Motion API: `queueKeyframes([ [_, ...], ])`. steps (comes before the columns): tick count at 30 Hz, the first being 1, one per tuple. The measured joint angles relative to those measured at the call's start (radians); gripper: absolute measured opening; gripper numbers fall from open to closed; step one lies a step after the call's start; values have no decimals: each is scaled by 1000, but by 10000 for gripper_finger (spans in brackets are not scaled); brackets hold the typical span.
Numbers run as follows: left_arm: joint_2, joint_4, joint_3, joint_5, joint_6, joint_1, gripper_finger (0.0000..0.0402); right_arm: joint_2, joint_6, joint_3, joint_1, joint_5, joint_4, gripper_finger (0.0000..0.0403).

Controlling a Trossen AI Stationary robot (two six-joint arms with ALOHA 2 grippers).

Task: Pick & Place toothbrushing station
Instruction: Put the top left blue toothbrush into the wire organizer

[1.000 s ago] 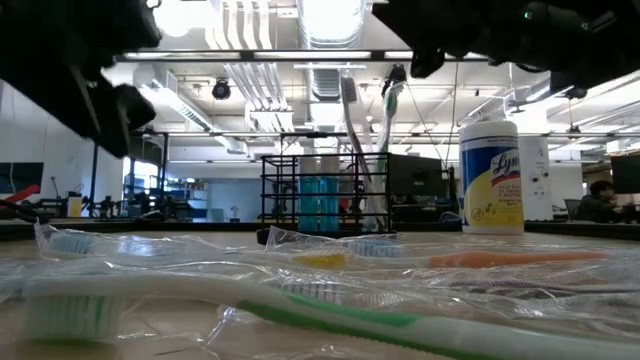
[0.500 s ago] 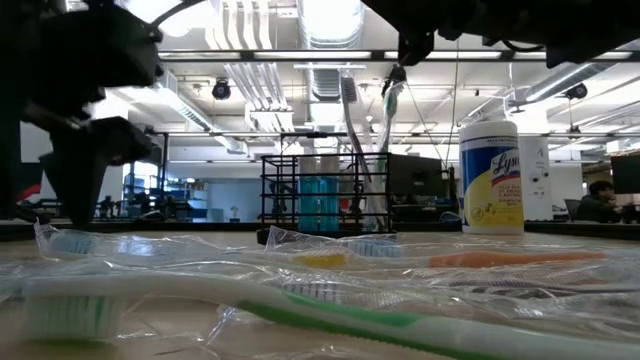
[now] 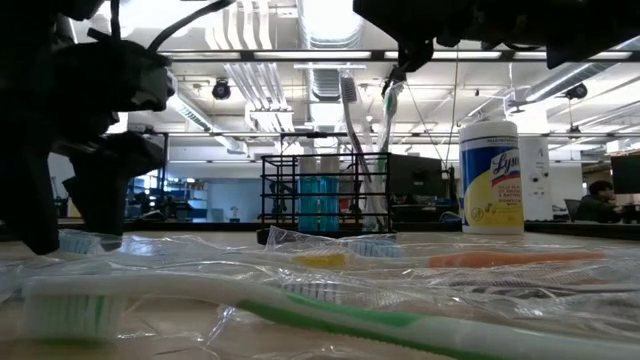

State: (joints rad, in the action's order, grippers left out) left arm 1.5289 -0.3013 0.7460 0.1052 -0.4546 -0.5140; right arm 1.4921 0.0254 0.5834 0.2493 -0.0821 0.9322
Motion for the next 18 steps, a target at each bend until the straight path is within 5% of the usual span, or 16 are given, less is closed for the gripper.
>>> queueKeyframes([
  [8,17,10,0,28,12,2,208,0,0,-1,2,0,-2,128],
  [18,-2,-23,11,25,43,2,17,0,-26,-1,4,2,-15,127],
])
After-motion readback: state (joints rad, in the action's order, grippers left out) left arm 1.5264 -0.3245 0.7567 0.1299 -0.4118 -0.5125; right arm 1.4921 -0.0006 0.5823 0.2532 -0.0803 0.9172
